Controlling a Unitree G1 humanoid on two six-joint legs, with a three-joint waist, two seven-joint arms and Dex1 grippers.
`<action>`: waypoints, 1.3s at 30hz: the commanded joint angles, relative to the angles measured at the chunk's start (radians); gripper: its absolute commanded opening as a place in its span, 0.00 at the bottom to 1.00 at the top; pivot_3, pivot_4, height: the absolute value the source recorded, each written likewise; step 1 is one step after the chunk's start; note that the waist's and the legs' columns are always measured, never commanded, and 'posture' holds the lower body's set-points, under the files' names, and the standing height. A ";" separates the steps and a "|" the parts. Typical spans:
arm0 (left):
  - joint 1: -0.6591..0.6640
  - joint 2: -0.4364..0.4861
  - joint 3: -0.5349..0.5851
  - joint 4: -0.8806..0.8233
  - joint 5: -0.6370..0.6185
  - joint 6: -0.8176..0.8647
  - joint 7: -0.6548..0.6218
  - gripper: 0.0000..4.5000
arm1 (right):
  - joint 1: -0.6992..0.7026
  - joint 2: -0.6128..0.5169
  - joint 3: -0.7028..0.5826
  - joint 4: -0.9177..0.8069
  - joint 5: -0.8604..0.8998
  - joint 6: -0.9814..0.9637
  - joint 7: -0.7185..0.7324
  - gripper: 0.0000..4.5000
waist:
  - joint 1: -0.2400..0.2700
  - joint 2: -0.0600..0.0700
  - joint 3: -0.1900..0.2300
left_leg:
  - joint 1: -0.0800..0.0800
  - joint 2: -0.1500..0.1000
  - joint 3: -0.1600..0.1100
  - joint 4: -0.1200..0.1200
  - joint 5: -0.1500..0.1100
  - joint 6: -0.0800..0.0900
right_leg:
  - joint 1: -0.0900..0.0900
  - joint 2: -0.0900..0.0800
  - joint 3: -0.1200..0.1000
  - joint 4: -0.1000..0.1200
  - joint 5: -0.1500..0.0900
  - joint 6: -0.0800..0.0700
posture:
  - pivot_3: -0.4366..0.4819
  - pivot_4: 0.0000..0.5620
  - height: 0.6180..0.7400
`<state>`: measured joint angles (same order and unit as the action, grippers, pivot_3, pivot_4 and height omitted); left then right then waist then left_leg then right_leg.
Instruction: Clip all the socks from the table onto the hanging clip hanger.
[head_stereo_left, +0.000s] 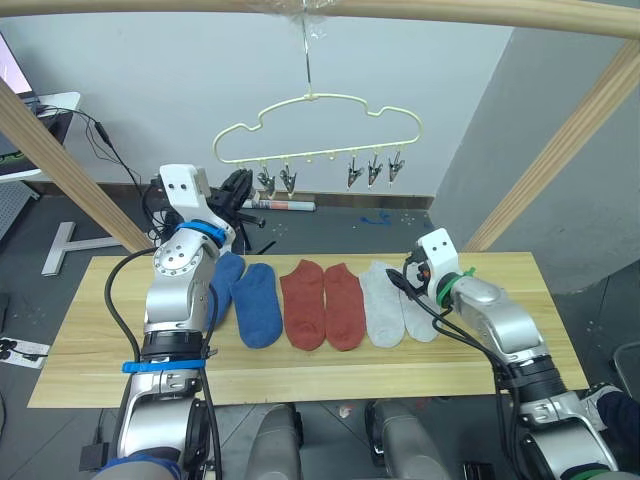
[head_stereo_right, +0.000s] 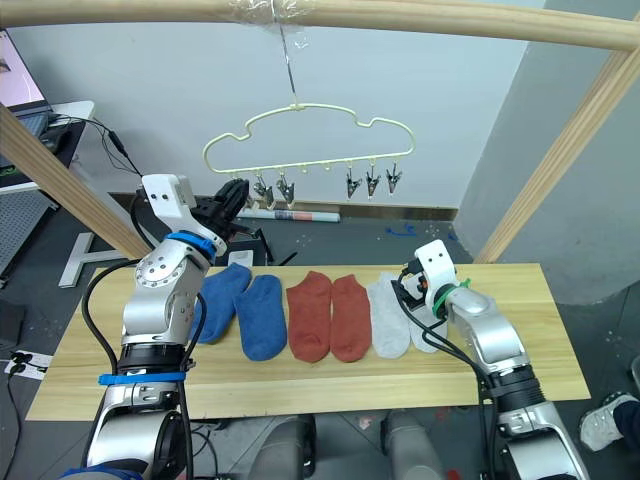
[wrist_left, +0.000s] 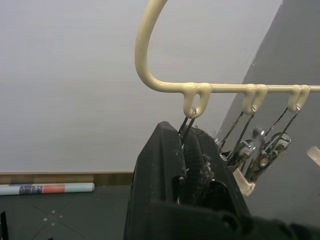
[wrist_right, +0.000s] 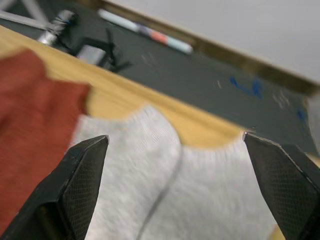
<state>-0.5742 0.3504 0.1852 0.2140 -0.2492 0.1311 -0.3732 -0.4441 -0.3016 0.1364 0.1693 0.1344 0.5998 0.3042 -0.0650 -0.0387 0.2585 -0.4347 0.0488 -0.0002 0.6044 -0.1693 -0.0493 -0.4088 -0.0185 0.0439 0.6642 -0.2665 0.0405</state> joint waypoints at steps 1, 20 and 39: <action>0.004 0.004 0.006 -0.040 -0.007 0.004 0.001 0.00 | -0.024 0.038 -0.048 0.096 -0.027 -0.009 -0.076 1.00 | 0.001 0.000 0.000 | 0.000 0.000 0.000 0.000 0.000 0.000 | 0.000 0.000 0.000 0.000 0.000 0.000 | 0.38 0.50 1.00; 0.018 0.011 0.012 -0.077 -0.013 0.029 0.004 0.00 | -0.030 0.086 -0.177 0.166 -0.059 -0.052 -0.210 1.00 | 0.006 0.000 0.000 | 0.000 0.000 0.001 -0.001 0.000 0.000 | 0.000 0.000 0.001 -0.001 0.000 0.001 | 0.41 0.50 1.00; 0.017 0.018 0.013 -0.078 -0.013 0.036 -0.003 0.00 | 0.014 0.058 -0.117 0.206 -0.075 0.013 -0.129 0.56 | 0.006 0.000 0.000 | 0.000 0.000 0.000 0.000 0.000 0.000 | 0.000 0.000 0.000 -0.001 0.000 0.001 | 0.41 0.49 1.00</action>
<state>-0.5540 0.3539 0.1860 0.1674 -0.2610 0.1689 -0.3803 -0.4573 -0.2222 0.0077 0.3713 0.0869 0.6091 0.1567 -0.0588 -0.0387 0.2587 -0.4347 0.0483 0.0002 0.6040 -0.1694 -0.0493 -0.4082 -0.0187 0.0443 0.6632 -0.2664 0.0413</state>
